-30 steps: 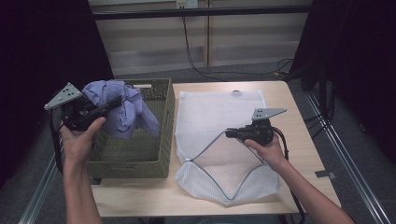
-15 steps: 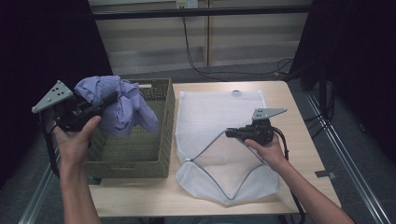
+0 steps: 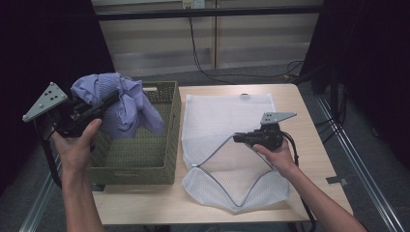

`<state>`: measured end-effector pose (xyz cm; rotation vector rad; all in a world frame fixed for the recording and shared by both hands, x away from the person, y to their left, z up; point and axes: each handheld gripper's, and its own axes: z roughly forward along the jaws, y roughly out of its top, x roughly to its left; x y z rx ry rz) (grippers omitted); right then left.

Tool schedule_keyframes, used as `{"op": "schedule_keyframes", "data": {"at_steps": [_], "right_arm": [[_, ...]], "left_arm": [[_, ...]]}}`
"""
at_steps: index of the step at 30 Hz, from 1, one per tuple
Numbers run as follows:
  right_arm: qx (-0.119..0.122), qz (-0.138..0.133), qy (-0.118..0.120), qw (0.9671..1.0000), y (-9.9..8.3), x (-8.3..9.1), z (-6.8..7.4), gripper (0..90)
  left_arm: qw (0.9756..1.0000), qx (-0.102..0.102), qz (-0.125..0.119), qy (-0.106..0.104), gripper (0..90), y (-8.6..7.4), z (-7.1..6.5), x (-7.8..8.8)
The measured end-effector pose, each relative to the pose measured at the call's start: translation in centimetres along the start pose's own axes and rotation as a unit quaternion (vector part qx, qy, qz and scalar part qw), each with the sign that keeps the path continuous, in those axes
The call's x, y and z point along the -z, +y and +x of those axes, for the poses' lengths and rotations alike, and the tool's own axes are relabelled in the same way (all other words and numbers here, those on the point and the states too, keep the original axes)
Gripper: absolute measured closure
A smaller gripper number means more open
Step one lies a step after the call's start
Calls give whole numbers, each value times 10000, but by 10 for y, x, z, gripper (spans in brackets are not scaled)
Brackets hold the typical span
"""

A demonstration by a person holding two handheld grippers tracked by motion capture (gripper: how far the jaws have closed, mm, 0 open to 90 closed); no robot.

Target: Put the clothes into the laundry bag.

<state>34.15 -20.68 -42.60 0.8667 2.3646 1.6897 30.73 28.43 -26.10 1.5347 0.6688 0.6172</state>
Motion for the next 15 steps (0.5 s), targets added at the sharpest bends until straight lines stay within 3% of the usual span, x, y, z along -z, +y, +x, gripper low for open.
{"op": "schedule_keyframes", "data": {"at_steps": [2,11,15], "right_arm": [[0,-10,-4,10000,0,0,0,884],[2,3,-4,10000,0,0,0,884],[8,2,3,10000,0,0,0,884]], "left_arm": [[9998,-78,-102,-143,803,2,-3,0],[9990,-191,-308,-266,803,14,-18,3],[9983,-343,-321,-332,804,19,-26,3]]}}
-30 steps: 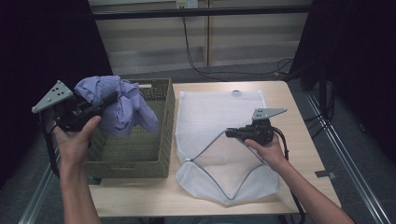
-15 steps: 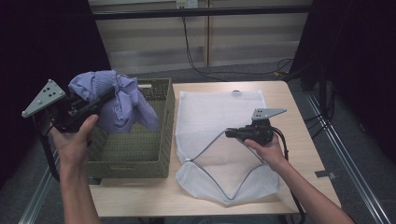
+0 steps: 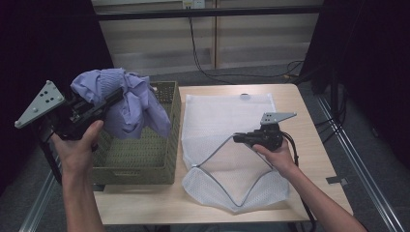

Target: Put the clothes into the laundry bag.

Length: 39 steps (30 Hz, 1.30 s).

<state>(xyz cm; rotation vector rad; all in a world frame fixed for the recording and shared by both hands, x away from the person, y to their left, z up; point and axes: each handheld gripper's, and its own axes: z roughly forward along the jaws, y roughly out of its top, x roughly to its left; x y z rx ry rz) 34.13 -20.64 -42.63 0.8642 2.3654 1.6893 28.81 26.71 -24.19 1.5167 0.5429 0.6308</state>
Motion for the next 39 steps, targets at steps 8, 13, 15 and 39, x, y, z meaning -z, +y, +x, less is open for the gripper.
{"op": "schedule_keyframes", "data": {"at_steps": [8,13,15,39], "right_arm": [[-9,7,19,10000,0,0,0,885],[-10,11,12,10000,0,-1,0,884],[-16,4,24,10000,0,-1,0,884],[-116,-42,84,9999,-1,-1,-1,885]], "left_arm": [[9998,-42,-40,-193,804,6,-16,-10],[9992,-196,-37,-356,803,12,-29,-14],[9989,-272,-42,-373,803,15,-35,-16],[9915,-397,-84,-1240,804,27,-93,-48]]}}
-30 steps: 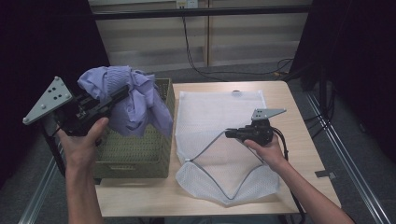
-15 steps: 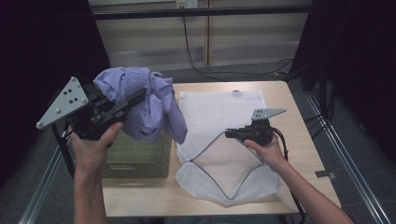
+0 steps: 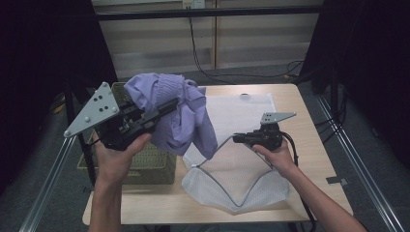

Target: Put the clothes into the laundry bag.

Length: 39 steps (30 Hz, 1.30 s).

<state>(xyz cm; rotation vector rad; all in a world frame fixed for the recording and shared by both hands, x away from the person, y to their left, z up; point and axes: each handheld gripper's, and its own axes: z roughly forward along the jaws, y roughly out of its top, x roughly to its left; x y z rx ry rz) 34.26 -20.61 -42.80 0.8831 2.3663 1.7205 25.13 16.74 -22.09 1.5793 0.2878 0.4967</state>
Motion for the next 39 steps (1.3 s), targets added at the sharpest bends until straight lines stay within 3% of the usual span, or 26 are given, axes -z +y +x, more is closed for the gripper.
{"op": "schedule_keyframes", "data": {"at_steps": [9,15,18,21,22,27,30,39], "right_arm": [[-24,-9,18,10000,1,1,0,885],[-25,-18,25,10000,1,2,-1,885],[-15,-24,26,10000,1,2,-1,885],[-7,-18,21,10000,1,2,0,885],[-9,-22,36,10000,1,2,0,885],[-24,-25,37,10000,1,2,-1,885],[-13,-19,36,10000,1,2,-1,885],[-7,25,26,10000,0,1,-1,885]], "left_arm": [[9992,48,31,-396,803,1,-16,-16],[9973,91,3,-722,803,2,-29,-30],[9979,69,-65,-641,804,0,-36,-37],[9981,64,71,-604,804,-3,-40,-45],[9973,80,257,-681,803,-7,-41,-49],[9953,243,403,-848,804,-24,-43,-57],[9927,383,481,-1037,803,-37,-44,-64],[9863,668,882,-1220,802,-78,-46,-85]]}}
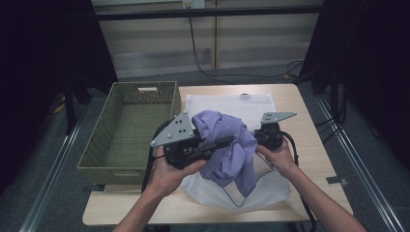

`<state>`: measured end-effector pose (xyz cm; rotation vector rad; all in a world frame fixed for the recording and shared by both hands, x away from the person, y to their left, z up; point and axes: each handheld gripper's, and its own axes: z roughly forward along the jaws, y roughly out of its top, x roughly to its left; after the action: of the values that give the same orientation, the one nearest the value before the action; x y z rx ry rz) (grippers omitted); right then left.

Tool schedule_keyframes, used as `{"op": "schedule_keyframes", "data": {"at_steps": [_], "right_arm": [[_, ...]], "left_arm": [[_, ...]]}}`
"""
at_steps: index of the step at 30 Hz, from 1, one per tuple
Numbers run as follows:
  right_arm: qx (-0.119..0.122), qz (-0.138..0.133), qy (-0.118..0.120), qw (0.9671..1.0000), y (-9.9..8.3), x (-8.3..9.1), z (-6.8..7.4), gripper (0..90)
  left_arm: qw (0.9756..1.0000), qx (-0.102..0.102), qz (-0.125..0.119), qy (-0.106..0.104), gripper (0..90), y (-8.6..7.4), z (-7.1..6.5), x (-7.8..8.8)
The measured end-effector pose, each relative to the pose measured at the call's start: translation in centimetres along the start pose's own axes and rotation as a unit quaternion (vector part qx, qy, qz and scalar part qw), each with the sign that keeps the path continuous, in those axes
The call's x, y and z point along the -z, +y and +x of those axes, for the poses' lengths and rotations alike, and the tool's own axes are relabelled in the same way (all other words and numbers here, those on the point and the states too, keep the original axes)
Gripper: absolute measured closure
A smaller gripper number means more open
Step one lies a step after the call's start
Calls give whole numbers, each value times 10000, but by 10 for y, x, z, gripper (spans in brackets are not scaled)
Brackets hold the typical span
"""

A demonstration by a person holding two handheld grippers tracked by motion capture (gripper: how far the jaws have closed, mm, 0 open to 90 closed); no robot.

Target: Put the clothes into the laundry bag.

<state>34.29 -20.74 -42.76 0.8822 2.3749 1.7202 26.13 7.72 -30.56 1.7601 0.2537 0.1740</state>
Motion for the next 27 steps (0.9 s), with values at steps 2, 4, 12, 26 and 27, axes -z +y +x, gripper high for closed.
{"op": "schedule_keyframes", "data": {"at_steps": [2,4,12,26,27], "right_arm": [[-2,1,-2,10000,-1,0,0,885],[5,19,-7,10000,-1,-1,0,885],[-20,35,16,10000,-1,-2,0,886],[-20,73,74,9999,-1,-2,1,888],[-29,98,89,9999,-1,-2,1,888]], "left_arm": [[9999,34,116,-74,801,-9,2,-6],[9997,71,199,-105,801,-16,3,-11],[9985,163,496,-160,799,-40,7,-29],[9914,221,1288,10,798,-82,20,-60],[9908,196,1343,23,798,-84,22,-63]]}}
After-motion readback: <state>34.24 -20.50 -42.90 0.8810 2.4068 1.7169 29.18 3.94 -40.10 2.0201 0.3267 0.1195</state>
